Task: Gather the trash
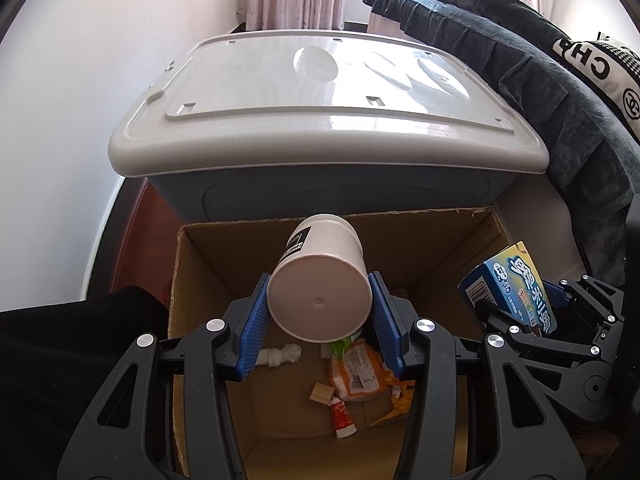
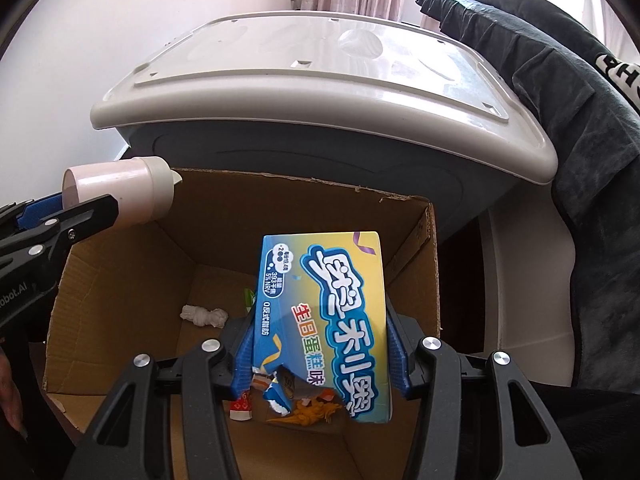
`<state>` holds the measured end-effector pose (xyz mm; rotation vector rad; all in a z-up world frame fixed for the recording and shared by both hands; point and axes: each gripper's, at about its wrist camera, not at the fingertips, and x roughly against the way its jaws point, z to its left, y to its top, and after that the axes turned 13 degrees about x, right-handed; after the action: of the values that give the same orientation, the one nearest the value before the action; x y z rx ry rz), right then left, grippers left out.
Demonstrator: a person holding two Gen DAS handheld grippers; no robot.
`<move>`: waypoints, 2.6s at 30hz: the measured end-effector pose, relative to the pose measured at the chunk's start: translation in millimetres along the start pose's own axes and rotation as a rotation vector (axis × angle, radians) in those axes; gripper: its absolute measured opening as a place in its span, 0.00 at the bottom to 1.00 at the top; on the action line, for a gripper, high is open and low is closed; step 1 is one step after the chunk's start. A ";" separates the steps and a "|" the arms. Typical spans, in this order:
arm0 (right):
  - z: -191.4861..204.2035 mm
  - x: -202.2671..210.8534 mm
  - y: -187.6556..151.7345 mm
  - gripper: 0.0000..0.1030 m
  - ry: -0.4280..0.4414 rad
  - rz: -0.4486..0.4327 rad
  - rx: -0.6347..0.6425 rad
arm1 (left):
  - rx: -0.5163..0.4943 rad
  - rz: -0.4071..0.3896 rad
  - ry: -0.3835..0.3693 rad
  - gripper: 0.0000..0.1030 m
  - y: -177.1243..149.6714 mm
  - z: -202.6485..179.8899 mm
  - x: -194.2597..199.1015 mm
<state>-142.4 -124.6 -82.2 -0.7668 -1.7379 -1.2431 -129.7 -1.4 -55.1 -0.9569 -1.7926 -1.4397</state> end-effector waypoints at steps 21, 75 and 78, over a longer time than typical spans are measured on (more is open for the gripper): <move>-1.3 1.3 2.1 0.63 0.008 -0.013 -0.022 | 0.020 -0.001 0.008 0.46 2.4 5.8 -1.8; -45.3 103.5 120.4 0.95 -0.170 -0.514 0.014 | 0.065 -0.219 0.037 0.78 104.4 -14.8 38.7; -56.5 105.2 136.2 0.95 -0.185 -0.537 0.008 | 0.061 -0.235 0.046 0.78 119.9 -20.9 34.0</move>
<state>-59.5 -134.0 78.6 -0.4275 -2.1890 -1.5487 -45.3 -0.7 39.1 -0.6944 -1.9539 -1.5245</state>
